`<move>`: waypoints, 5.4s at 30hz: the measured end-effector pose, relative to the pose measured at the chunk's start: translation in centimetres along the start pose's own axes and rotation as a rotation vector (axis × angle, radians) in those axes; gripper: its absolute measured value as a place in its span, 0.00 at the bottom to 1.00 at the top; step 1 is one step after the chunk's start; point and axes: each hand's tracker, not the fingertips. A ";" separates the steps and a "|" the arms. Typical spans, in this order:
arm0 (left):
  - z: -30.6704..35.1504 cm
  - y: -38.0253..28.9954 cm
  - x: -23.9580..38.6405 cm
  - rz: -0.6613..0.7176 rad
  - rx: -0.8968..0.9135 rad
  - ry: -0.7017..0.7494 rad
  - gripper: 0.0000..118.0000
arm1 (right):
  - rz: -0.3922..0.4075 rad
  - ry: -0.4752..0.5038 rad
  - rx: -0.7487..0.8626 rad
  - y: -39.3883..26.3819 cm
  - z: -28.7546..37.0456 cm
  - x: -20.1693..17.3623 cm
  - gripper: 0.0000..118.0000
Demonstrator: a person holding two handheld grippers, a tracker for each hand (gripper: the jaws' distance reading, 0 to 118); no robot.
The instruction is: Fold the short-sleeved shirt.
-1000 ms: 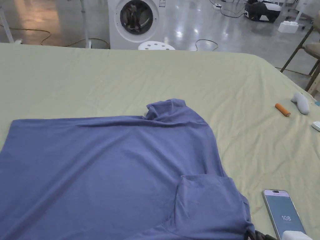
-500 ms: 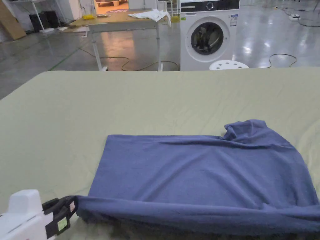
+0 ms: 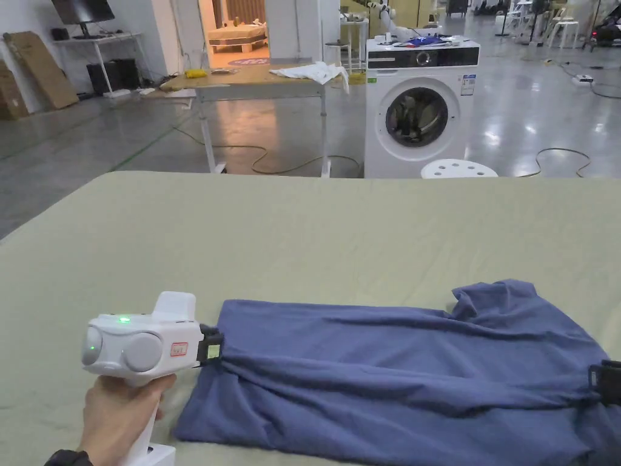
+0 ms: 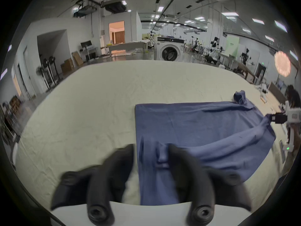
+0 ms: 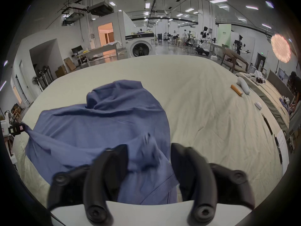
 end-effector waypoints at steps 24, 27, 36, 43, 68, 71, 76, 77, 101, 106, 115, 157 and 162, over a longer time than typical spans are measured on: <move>15.9 -10.7 4.0 0.122 0.360 -0.081 0.00 | 0.029 0.163 0.359 -11.0 15.5 -3.3 0.00; 14.5 -10.9 3.1 0.141 0.317 -0.057 0.00 | 0.053 0.159 0.358 -11.1 15.5 -3.5 0.00; 4.1 -10.2 -1.3 0.265 0.046 0.001 0.61 | -0.010 0.186 0.339 -11.5 15.4 -2.7 0.00; 1.3 -9.8 -0.1 0.182 -0.043 0.038 0.21 | -0.037 0.154 0.287 -12.5 14.9 -1.3 0.00; -0.2 -7.2 1.7 -0.052 -0.192 0.021 0.00 | -0.095 0.024 -0.039 -7.6 1.1 2.8 0.07; 2.7 -6.6 -0.7 0.084 -0.108 -0.025 0.00 | -0.034 -0.031 0.035 -6.8 4.7 1.3 0.07; 9.2 -8.4 -2.2 0.120 -0.051 -0.073 0.00 | -0.051 -0.017 0.018 -8.5 9.1 0.7 0.07; 10.4 -9.1 -2.3 0.123 -0.052 -0.076 0.00 | -0.051 -0.014 0.023 -9.4 10.1 0.7 0.07; 25.0 -21.0 6.6 -0.194 0.415 0.119 0.67 | -0.016 0.075 0.332 -17.8 22.6 -1.2 0.48; 27.7 -19.4 10.3 -0.182 0.494 0.105 0.63 | 0.009 0.124 0.422 -16.7 24.7 -4.0 0.46; 29.6 -18.7 11.5 -0.103 0.495 0.035 0.00 | 0.099 0.173 0.490 -17.4 25.5 -5.9 0.02; -4.4 -2.5 -0.1 0.099 -0.331 0.005 0.02 | -0.033 0.150 0.232 -11.9 18.4 -0.3 0.06; -4.3 -2.4 0.4 0.096 -0.352 0.006 0.02 | -0.003 0.157 -0.021 -1.9 10.7 1.2 0.47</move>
